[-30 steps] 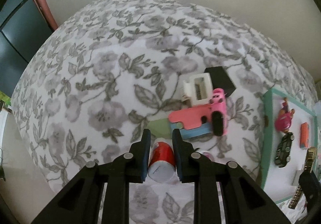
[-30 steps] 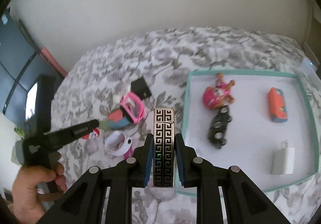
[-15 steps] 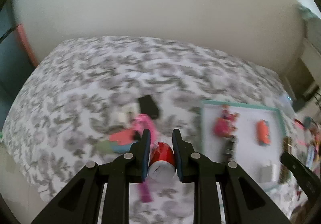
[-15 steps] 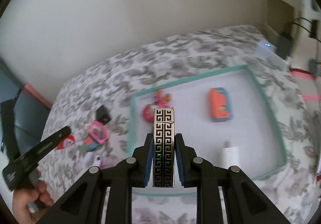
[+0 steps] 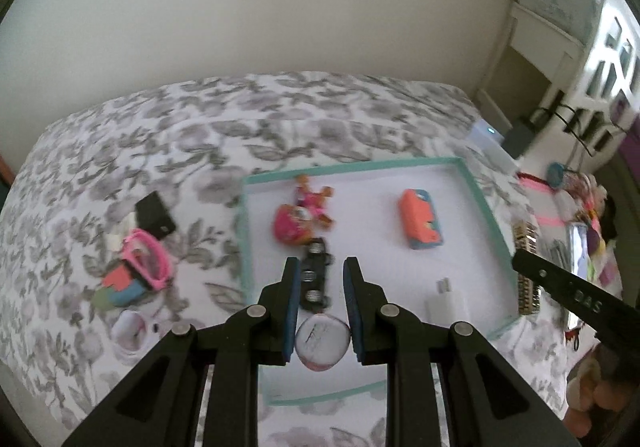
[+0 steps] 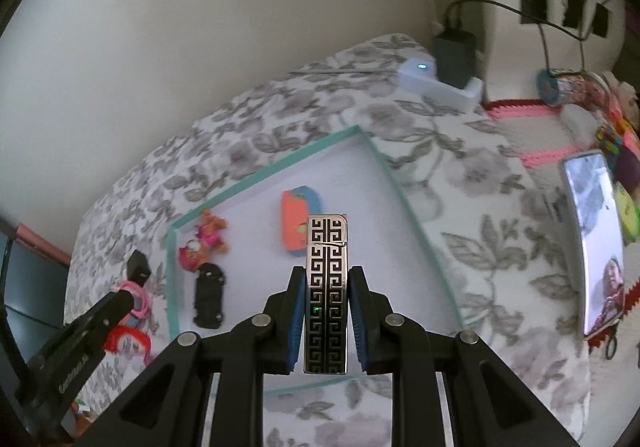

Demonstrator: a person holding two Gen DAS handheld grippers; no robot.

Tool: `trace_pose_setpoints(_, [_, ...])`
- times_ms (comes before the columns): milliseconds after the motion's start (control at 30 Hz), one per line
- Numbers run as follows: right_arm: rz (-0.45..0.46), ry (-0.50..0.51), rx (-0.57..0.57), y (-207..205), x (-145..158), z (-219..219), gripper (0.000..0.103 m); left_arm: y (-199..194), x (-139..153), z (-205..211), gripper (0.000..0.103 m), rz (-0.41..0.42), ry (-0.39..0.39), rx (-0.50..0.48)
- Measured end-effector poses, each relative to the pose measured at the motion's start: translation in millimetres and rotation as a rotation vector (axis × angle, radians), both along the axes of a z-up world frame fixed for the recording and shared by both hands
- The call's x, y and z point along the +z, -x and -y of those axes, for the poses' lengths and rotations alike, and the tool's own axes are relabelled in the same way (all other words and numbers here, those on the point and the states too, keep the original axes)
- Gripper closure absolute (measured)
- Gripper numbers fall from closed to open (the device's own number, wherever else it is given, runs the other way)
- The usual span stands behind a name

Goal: Organize rigid objects
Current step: 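Carry the red bottle and patterned strip over the tray with both tools, then open both tools to release the red bottle and patterned strip in the tray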

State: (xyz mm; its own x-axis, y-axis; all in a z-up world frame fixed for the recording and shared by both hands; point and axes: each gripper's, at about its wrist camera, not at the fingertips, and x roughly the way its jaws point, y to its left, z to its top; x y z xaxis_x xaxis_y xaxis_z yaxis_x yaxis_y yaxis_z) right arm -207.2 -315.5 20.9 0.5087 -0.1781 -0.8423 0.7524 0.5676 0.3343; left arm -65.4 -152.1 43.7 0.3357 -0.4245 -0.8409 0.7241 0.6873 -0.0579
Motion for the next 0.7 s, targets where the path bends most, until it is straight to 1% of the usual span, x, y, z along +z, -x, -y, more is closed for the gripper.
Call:
trace_pose_setpoints(167, [-0.043,-0.016,0.009,1,-12,5,0.081,14,-8,18,0.080,-0.007,-0.009,-0.054])
trace_pose_setpoints(233, [-0.062,-0.029,0.023,-2,-19,5,0.081,16,-16,25,0.080,-0.006,-0.027,-0.069])
trace_pose_setpoints(300, [-0.082,-0.041,0.036,-5,-27,2,0.081,18,-26,32,0.080,-0.023,-0.054,-0.083])
trace_pose_setpoints(433, [-0.116,-0.058,0.061,-12,-40,-1,0.081,18,-36,35,0.080,-0.033,-0.075,-0.083])
trace_pose_setpoints(533, [-0.131,-0.071,0.065,-14,-48,-1,0.080,16,-39,37,0.080,-0.017,-0.080,-0.079])
trace_pose_setpoints(700, [-0.164,-0.100,0.076,-19,-64,-3,0.080,12,-56,44,0.080,-0.019,-0.129,-0.079])
